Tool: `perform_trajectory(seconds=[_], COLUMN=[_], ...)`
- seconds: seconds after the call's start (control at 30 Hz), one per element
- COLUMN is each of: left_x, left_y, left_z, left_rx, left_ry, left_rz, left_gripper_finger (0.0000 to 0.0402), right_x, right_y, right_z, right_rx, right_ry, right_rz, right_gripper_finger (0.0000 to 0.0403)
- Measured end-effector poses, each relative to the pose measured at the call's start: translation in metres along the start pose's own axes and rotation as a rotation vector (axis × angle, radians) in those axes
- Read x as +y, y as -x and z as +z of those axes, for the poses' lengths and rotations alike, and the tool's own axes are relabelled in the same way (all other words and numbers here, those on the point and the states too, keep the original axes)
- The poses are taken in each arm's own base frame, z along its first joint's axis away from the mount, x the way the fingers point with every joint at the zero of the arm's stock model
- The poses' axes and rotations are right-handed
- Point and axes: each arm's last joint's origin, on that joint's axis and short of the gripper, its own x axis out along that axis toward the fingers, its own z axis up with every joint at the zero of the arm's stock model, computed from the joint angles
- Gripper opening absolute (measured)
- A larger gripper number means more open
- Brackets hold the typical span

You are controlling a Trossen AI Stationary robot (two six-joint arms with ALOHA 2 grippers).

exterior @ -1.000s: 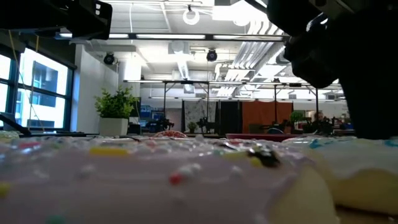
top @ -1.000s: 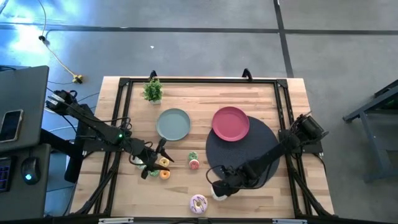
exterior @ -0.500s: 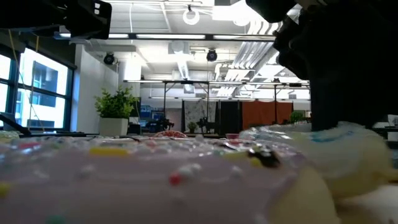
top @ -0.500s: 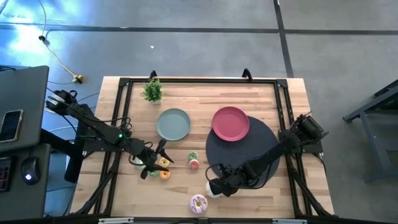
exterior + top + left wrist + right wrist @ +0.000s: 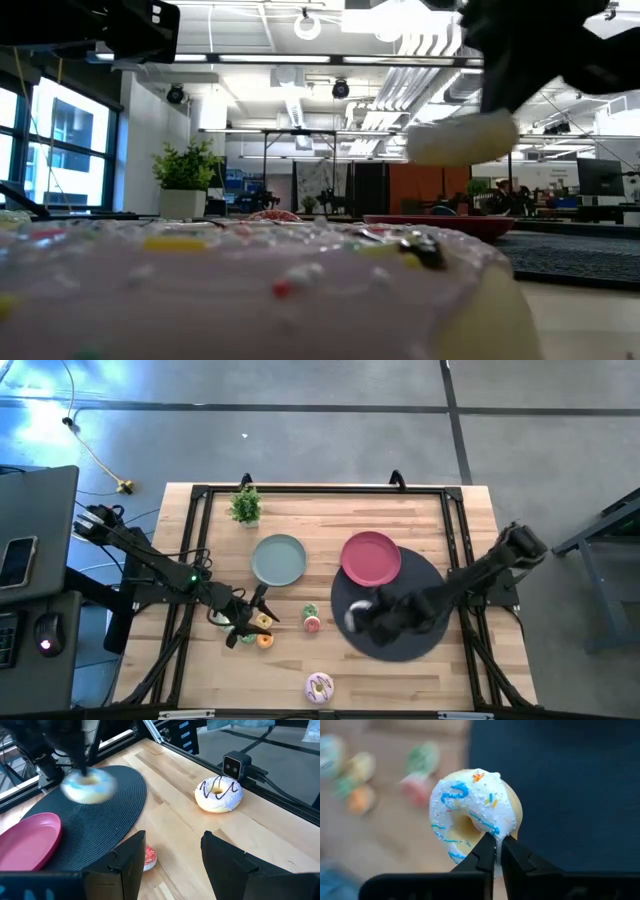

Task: Pick & Place donuts
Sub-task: Put the large white donut on the red plate

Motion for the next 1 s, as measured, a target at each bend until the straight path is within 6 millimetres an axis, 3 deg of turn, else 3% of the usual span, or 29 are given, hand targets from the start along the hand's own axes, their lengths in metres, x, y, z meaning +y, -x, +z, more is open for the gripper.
perform_trajectory(seconds=[0.13,0.27,0.37,0.53,0.77,1.0], left_x=[0.0,0.001,0.001,0.002,0.004,0.004], left_y=[0.0,0.0,0.0,0.0,0.0,0.0], left_z=[0.0,0.0,0.001,0.003,0.003,0.003], left_rx=[0.001,0.006,-0.002,-0.028,-0.012,-0.008], left_ry=[0.003,0.002,0.004,0.017,0.021,0.035], left_rz=[0.004,0.026,0.04,0.048,0.105,0.123], left_gripper_finger=[0.0184,0.0184,0.0184,0.0184,0.0184,0.0184], right_x=[-0.033,-0.069,-0.073,-0.087,-0.101,-0.107], right_y=[0.024,0.013,-0.002,-0.021,-0.04,-0.045], right_z=[0.04,0.067,0.08,0.106,0.126,0.129], right_rx=[-0.024,-0.002,-0.029,-0.117,-0.079,-0.074], right_ry=[-0.06,-0.168,-0.202,-0.2,-0.207,-0.179], right_rz=[0.017,0.075,0.183,0.113,0.085,0.037], right_gripper_finger=[0.0005,0.0005,0.0003,0.0004,0.0009,0.0067])
